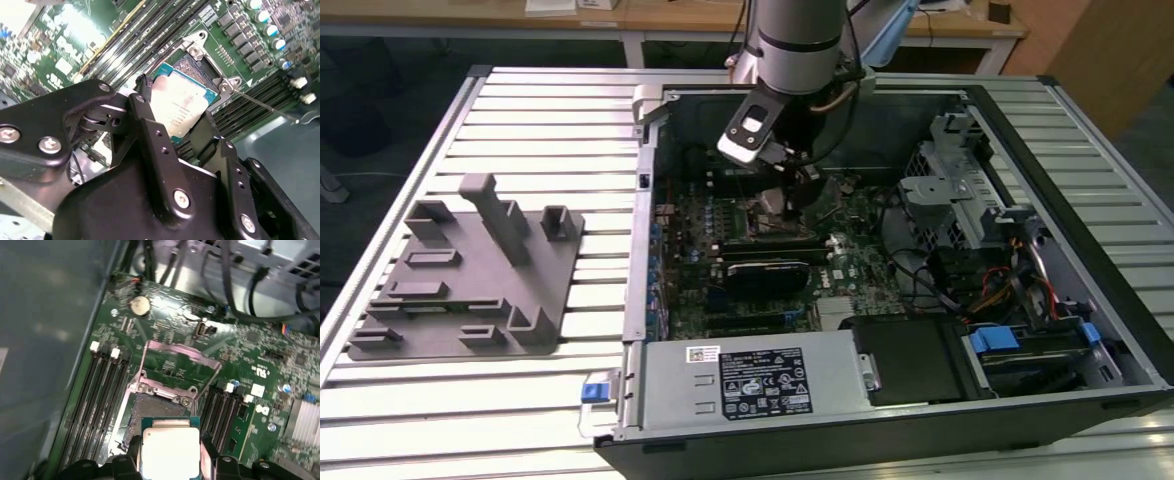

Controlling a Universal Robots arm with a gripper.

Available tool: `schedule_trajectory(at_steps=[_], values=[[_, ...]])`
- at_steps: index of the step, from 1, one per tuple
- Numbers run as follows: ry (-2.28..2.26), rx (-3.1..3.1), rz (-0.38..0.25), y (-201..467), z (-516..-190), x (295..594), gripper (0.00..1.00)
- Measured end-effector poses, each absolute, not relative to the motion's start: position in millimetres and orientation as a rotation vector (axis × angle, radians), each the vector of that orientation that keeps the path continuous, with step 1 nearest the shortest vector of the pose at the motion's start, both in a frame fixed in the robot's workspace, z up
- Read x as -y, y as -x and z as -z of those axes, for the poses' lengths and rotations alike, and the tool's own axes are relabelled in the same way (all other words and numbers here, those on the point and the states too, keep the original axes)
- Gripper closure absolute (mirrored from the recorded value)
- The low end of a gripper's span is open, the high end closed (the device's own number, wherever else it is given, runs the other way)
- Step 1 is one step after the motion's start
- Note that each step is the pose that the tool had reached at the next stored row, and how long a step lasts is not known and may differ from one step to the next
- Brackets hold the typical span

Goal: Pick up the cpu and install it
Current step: 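Place the cpu into insertion slot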

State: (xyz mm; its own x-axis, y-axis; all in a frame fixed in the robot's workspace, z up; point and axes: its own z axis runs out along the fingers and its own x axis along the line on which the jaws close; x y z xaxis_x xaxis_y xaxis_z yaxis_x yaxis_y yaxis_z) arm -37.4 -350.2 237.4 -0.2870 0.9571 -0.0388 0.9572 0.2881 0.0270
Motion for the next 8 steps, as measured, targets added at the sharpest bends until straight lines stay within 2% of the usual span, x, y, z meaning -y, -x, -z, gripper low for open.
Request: schedule_trajectory(at_steps=[8], values=[[-2.022,-2.342,0.008,37.4,-236.3,350.2,0.45]])
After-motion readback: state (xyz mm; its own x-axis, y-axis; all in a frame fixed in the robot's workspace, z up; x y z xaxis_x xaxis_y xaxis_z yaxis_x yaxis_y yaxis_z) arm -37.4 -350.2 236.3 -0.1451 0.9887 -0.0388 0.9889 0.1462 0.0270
